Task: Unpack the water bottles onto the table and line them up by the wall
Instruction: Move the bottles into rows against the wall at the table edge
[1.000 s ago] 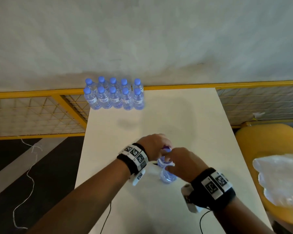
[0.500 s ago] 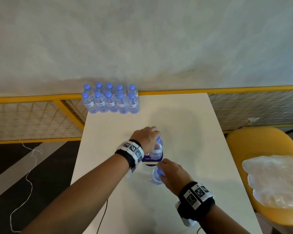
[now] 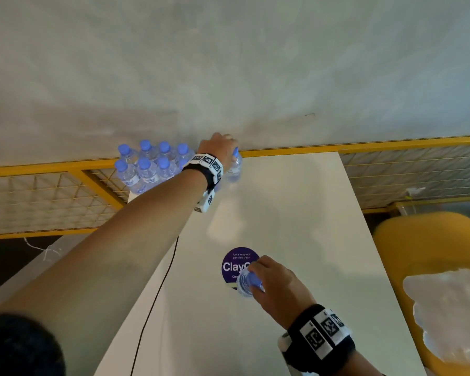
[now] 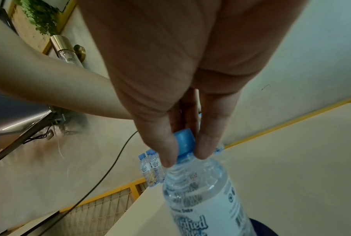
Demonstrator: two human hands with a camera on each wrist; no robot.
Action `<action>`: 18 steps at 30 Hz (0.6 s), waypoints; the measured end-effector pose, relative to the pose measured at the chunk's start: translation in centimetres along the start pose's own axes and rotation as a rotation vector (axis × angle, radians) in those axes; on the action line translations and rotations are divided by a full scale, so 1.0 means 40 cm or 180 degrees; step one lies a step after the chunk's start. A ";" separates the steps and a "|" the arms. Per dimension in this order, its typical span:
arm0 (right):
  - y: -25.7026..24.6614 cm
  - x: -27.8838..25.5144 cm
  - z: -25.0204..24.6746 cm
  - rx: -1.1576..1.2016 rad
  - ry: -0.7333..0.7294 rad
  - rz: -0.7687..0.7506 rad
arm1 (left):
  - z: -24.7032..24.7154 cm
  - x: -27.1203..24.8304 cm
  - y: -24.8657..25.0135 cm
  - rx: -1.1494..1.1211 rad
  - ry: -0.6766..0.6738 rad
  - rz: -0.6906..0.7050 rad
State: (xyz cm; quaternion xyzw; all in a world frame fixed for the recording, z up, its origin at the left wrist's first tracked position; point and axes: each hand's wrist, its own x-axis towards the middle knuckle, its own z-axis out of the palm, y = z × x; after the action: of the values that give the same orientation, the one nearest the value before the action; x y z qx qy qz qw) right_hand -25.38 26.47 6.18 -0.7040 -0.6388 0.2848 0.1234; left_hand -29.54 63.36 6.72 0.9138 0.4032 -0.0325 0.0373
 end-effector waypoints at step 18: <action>0.037 0.138 -0.090 0.0138 0.0303 -0.0082 | 0.037 -0.006 -0.083 -0.0326 0.0127 -0.0164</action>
State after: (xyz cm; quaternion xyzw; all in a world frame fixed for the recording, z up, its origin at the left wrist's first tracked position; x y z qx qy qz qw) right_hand -22.02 32.29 6.94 -0.7056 -0.6349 0.2632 0.1725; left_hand -32.21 65.25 5.12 0.9005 0.4283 0.0054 0.0752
